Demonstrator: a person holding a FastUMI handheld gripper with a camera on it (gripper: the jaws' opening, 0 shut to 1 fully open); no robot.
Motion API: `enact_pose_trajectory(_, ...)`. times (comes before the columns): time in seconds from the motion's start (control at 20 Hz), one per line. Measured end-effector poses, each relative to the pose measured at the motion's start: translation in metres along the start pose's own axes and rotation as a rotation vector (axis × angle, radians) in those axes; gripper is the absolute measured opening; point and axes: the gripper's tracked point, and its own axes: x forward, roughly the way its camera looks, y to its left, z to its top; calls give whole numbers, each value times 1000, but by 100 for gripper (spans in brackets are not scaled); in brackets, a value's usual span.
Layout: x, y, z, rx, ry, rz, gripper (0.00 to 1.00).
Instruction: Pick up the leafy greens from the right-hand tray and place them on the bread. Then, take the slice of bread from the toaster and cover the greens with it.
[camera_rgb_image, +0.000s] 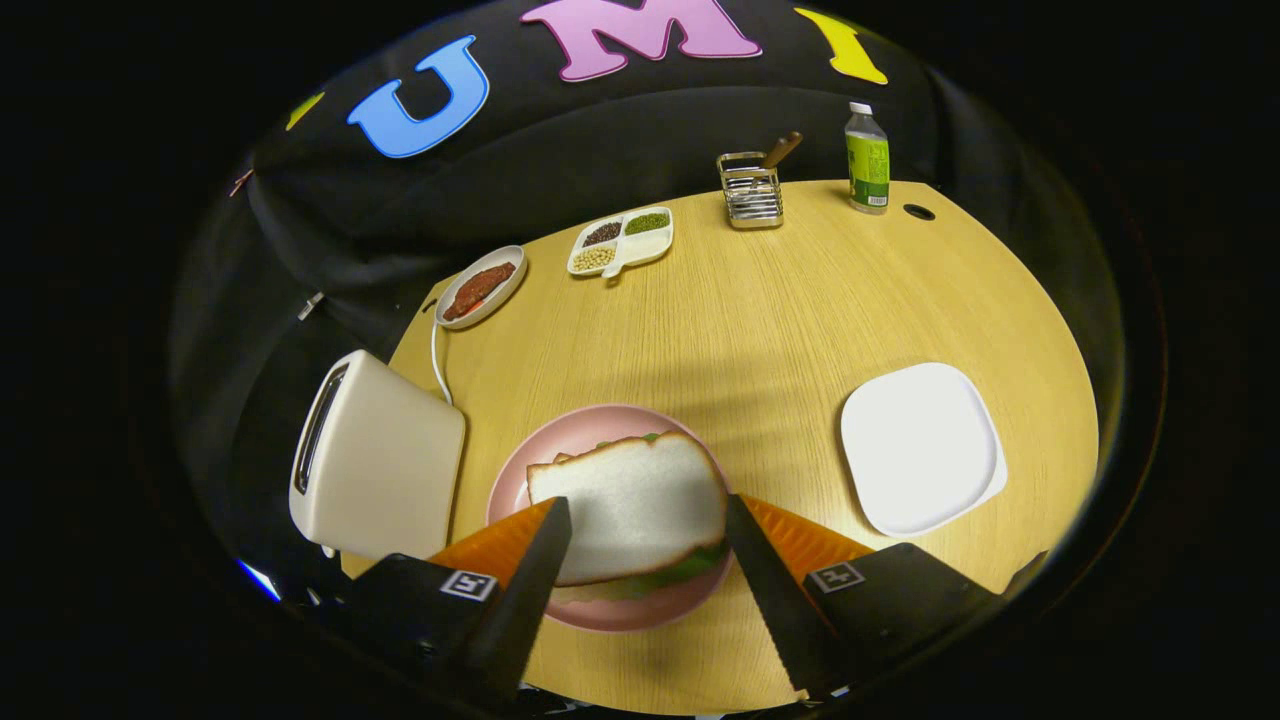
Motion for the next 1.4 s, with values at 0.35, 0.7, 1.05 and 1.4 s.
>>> enact_pose_trajectory(0.35, -58, 1, 64, -68, -198, -44, 99)
enact_pose_trajectory(0.7, -170, 0, 154, -177, -521, -104, 99)
enact_pose_trajectory(1.05, -282, -34, 221, -193, -787, -138, 98)
enact_pose_trajectory(1.4, -347, -108, 207, -213, -829, -180, 98)
